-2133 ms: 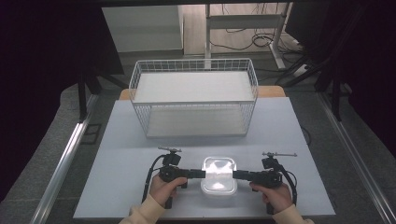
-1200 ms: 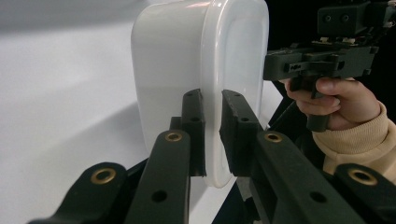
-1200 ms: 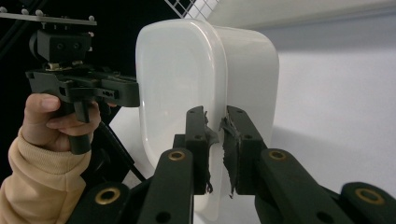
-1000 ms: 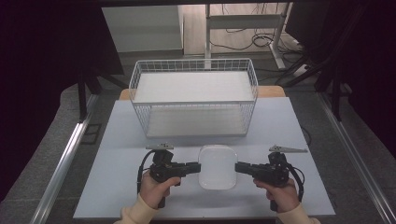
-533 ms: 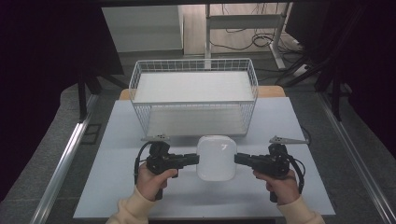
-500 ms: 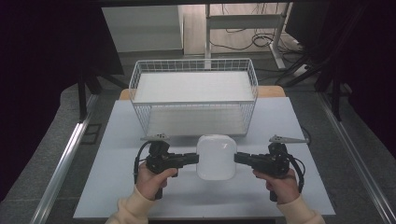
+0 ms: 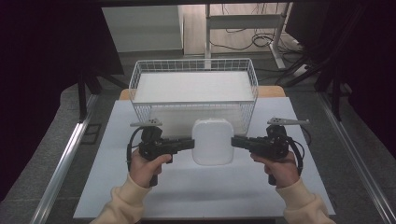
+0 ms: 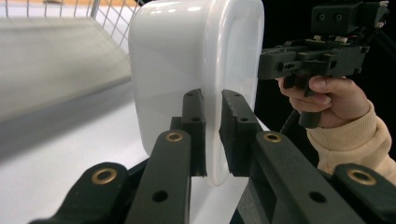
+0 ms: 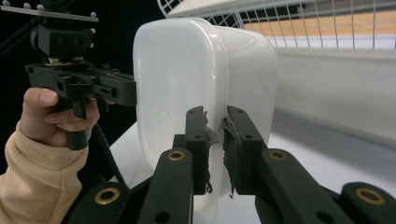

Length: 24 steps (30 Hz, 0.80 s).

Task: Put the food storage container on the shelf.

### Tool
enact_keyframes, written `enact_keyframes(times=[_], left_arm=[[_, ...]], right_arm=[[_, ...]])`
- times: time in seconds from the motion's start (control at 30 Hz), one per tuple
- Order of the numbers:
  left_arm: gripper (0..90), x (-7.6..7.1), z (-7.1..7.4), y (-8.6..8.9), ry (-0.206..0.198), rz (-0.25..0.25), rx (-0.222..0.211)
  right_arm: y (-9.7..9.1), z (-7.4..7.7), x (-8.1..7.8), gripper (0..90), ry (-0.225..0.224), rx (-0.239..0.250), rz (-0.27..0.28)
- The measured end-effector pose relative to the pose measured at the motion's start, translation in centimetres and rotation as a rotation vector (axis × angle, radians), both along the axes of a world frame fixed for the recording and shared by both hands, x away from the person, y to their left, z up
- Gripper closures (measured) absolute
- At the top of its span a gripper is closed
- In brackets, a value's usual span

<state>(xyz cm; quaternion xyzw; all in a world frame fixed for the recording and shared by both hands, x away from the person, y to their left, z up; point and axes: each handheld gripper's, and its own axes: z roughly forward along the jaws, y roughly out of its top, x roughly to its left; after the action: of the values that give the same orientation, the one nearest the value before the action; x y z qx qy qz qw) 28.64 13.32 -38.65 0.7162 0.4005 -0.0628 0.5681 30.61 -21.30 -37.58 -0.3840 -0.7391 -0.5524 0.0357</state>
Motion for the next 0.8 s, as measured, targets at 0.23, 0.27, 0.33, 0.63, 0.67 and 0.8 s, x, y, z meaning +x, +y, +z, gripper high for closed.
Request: enact_keyframes(times=[0.23, 0.27, 0.33, 0.63, 0.67, 0.8], left_arm=[[81.1, 1.3, 1.9, 0.2, -0.025, 0.004, 0.007], [81.1, 1.4, 2.1, 0.2, -0.026, 0.005, 0.006], [81.1, 1.6, 2.5, 0.3, -0.029, 0.006, 0.004], [81.2, 2.4, 3.9, 1.0, -0.036, 0.015, -0.003], [81.3, 2.5, 4.1, 1.0, -0.037, 0.016, 0.000], [81.3, 2.9, 4.9, 1.2, -0.047, 0.018, 0.003]], right_arm=[[0.2, 1.7, 1.4, 79.9, -0.023, 0.009, -0.002], [0.2, 1.9, 1.6, 79.9, -0.027, 0.010, -0.003], [0.3, 2.3, 1.9, 79.9, -0.032, 0.012, -0.002], [0.9, 3.5, 2.9, 79.9, -0.039, 0.029, 0.006], [0.9, 3.6, 3.1, 79.8, -0.037, 0.031, 0.008], [1.2, 4.2, 3.7, 79.8, -0.043, 0.035, 0.011]])
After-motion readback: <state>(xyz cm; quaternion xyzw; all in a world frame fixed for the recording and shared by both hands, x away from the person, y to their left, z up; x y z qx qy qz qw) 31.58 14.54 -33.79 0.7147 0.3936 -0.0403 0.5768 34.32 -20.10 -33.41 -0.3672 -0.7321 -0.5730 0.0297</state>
